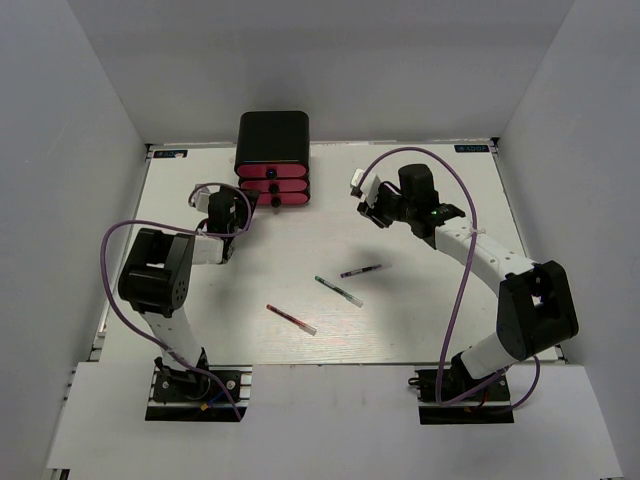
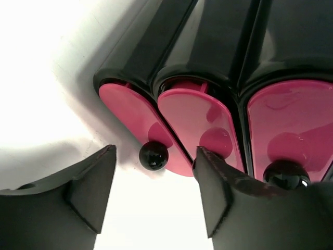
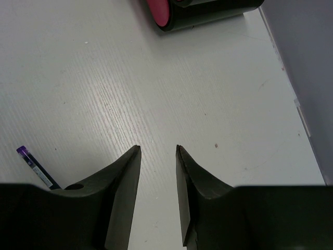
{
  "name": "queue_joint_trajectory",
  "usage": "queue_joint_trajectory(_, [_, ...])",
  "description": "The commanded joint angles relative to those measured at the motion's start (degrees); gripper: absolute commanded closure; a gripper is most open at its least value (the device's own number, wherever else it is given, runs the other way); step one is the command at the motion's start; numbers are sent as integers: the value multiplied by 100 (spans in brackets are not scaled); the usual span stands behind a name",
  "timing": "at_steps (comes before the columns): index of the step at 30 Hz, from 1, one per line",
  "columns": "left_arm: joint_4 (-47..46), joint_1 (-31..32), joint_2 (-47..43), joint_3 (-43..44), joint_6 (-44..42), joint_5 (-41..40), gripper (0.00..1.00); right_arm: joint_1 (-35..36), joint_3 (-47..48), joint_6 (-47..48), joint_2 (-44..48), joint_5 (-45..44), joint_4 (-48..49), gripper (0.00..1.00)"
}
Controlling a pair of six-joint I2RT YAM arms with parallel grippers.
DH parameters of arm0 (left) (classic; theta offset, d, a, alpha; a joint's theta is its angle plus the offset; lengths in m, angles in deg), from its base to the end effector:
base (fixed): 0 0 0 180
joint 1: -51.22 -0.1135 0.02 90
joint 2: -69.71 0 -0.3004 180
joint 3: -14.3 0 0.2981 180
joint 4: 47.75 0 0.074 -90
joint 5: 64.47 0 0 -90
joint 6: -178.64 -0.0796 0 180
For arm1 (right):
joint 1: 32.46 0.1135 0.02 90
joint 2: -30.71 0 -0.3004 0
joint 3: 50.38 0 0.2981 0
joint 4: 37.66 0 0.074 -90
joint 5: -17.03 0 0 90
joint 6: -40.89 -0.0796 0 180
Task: Sort the stationery into containers
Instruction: Close the drawer, then open the drawer
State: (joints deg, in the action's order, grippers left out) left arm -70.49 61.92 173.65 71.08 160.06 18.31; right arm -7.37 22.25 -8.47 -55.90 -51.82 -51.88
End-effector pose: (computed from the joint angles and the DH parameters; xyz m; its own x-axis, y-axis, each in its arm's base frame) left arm 0.4287 -0.0708 0.1232 -0.1974 -0.9197 -0.3394 -0.3622 0.3901 -0.8465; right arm 0.3701 0.2050 0.2713 0.1204 -0.6143 -0.7798 -0.7974 0.4081 -0.4446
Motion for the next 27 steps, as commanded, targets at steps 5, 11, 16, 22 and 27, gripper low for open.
queue_joint_trajectory(5, [156, -24, 337, 589, -14, 72, 23, -56, -37, 5, 144, 65, 191, 61])
queue_joint_trajectory(11, [34, -24, 399, 669, -14, -33, 22, -56, -81, 5, 162, 48, 182, 61])
queue_joint_trajectory(16, [-98, -24, 329, 380, -14, 177, 28, -91, -99, 5, 162, 100, 182, 61])
queue_joint_trajectory(22, [-239, 81, 390, 203, -14, 502, 51, -100, -107, 5, 127, 118, 191, 61])
queue_joint_trajectory(27, [-388, 81, 513, 281, 109, 626, 51, -91, -116, 23, 136, 118, 191, 61])
